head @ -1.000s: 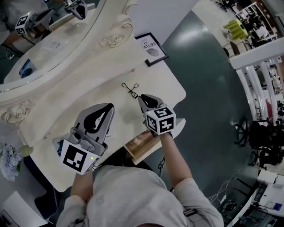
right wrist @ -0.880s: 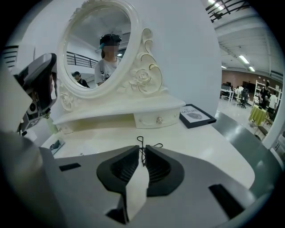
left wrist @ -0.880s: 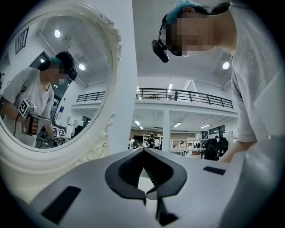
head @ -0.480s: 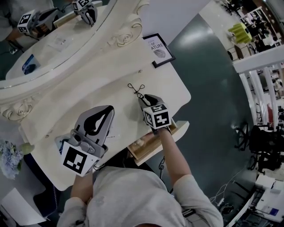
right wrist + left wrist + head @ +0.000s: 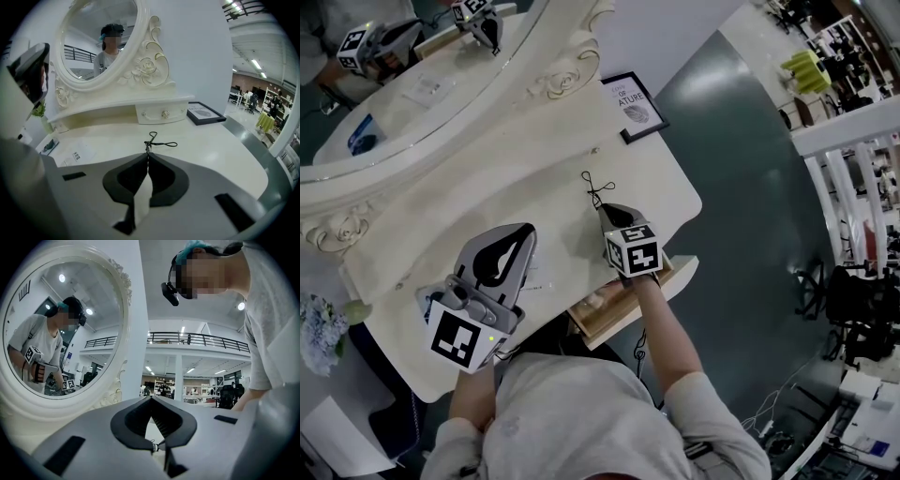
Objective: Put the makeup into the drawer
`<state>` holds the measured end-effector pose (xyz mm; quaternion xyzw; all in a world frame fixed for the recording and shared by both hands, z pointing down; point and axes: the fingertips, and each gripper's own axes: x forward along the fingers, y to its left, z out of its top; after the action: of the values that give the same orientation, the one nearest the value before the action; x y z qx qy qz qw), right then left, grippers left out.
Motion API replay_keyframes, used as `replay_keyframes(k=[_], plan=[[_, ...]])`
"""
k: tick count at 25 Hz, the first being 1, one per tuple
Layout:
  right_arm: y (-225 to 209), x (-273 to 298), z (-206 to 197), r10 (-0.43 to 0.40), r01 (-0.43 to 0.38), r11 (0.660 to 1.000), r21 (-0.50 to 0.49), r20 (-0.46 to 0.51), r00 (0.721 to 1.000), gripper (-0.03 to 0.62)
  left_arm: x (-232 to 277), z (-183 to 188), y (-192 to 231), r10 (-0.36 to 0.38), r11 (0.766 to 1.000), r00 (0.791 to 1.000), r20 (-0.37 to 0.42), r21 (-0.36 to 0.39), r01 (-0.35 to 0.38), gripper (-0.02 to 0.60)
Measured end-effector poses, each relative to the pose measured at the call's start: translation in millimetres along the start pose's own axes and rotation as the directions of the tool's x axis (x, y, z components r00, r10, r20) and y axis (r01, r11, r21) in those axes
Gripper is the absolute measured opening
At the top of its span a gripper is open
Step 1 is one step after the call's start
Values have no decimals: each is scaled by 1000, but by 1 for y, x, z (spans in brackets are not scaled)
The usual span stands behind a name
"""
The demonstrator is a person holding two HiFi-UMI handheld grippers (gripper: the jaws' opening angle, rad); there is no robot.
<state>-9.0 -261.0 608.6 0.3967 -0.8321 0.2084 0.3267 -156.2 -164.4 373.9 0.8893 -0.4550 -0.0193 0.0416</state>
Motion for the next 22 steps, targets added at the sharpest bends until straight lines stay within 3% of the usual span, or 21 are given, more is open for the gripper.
replay_keyframes(k=[3,9,22], plan=[[6,-12,8,21,-21,1000,6,40,999,21,0,3,-3,5,1000,1000,7,1,-5,11],[21,-49,28,62,-66,998,17,146,987,21,4,29,-12,30,1000,994,109,6,-30,12],[43,-135,31,139,-169,984,53,361,922,21,1,35,-40,31,999,994,107,17,-33,11]])
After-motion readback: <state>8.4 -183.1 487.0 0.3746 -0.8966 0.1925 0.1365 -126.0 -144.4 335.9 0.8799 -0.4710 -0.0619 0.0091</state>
